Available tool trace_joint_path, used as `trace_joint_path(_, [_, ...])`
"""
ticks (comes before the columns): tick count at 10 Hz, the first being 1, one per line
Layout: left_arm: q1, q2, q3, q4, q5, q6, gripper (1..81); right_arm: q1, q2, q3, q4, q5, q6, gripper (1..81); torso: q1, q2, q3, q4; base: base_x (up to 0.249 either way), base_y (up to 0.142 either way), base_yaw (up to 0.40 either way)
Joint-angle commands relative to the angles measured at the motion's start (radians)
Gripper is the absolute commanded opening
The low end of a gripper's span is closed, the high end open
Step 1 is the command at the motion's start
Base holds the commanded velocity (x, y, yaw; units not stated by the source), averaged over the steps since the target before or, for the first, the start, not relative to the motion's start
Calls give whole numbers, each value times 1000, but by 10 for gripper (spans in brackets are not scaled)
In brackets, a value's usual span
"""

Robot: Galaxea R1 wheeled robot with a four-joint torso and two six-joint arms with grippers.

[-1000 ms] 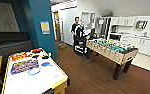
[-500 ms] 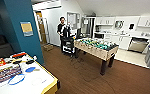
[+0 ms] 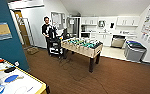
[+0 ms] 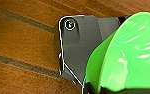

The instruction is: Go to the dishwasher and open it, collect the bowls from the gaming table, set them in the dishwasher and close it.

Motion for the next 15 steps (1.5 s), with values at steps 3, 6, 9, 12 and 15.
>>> trace_joint_path(3, [-39,-20,0,14,46,3,10,25,-25,8,-15,-63,1,10,0,0,0,0,0,0,-400])
trace_joint_path(6, [-37,-20,-4,12,46,3,10,27,-20,10,-15,-63,-3,10,0,0,0,0,0,0,-400])
trace_joint_path(9, [-37,-21,-3,9,46,2,10,30,-15,10,-15,-63,-8,10,0,0,0,0,0,0,-199])
trace_joint_path(12, [-38,-23,0,9,45,2,10,34,-15,17,-24,-63,-8,10,0,0,0,0,0,0,0])
trace_joint_path(15, [-37,-21,0,9,46,2,10,39,-15,19,-26,-63,-9,10,0,0,0,0,0,0,0])
